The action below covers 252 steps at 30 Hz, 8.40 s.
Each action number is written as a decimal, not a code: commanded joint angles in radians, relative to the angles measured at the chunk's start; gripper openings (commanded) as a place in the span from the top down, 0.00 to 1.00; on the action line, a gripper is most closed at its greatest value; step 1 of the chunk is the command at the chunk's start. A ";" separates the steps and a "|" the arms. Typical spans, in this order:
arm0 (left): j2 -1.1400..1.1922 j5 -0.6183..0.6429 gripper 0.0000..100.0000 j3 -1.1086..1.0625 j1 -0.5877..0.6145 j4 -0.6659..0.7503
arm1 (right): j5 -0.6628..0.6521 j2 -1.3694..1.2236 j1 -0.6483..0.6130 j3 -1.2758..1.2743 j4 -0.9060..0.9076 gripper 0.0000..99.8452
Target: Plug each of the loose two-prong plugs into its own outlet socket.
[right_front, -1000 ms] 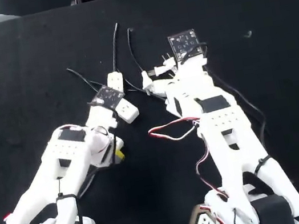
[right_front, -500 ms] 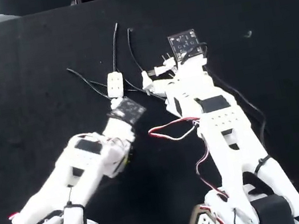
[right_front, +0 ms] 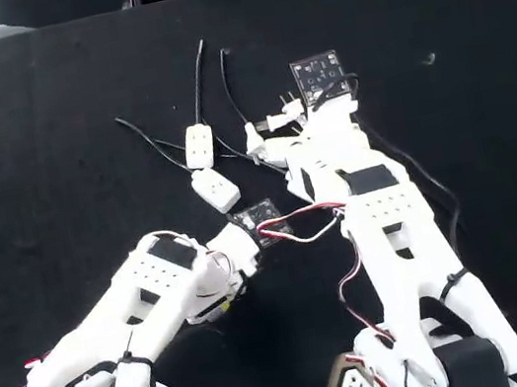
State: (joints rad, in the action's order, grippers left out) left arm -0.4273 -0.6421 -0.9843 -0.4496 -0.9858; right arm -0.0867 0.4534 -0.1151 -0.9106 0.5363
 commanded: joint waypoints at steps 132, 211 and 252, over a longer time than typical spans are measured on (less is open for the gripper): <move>-0.261 0.571 0.80 -0.305 0.392 0.400 | -0.726 -0.529 0.304 0.427 0.356 0.80; -0.259 0.569 0.80 -0.306 0.386 0.402 | -0.839 0.104 0.100 0.148 0.802 0.99; -0.259 0.569 0.80 -0.309 0.386 0.404 | -0.959 0.236 0.203 -0.139 0.560 0.71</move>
State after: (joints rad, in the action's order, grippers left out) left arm -0.6743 -0.0729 -1.2958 -0.0568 -0.5976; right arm -1.0349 0.6651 0.0767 -1.0702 1.1439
